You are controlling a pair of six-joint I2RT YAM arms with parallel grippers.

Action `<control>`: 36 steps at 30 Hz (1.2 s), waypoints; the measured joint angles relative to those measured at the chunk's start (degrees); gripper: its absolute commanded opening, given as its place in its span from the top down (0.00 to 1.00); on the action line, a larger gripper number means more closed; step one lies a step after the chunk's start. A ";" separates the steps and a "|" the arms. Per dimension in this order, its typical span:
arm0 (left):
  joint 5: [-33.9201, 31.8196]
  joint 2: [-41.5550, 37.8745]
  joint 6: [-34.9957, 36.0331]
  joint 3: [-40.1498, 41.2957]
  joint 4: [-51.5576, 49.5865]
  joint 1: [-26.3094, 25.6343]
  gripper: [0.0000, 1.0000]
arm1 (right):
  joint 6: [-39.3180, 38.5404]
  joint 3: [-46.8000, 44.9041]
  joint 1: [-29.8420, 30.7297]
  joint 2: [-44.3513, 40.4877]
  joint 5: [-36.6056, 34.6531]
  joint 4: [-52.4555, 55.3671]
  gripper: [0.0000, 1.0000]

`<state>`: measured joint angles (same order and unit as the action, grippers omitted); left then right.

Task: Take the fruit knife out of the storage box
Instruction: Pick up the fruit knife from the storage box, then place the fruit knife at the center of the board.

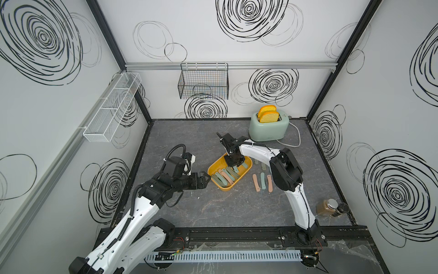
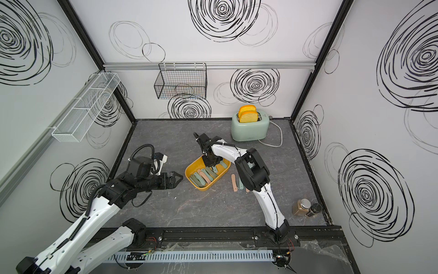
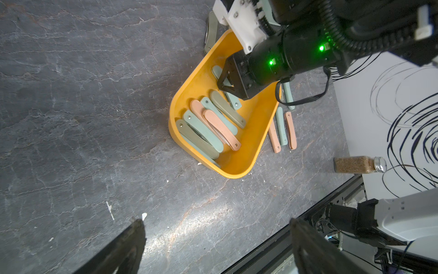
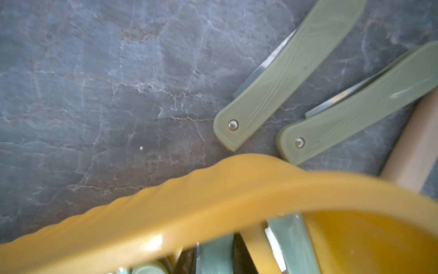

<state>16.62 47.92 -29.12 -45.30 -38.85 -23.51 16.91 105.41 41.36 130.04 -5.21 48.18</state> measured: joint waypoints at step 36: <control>-0.02 15.32 -3.21 -3.15 13.79 -15.61 0.02 | 10.29 -22.49 -4.55 -28.41 6.84 1.44 0.78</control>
<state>16.60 63.24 -32.34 -48.45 -25.06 -39.11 27.20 82.91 36.82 101.62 1.63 49.63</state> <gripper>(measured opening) 0.981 0.237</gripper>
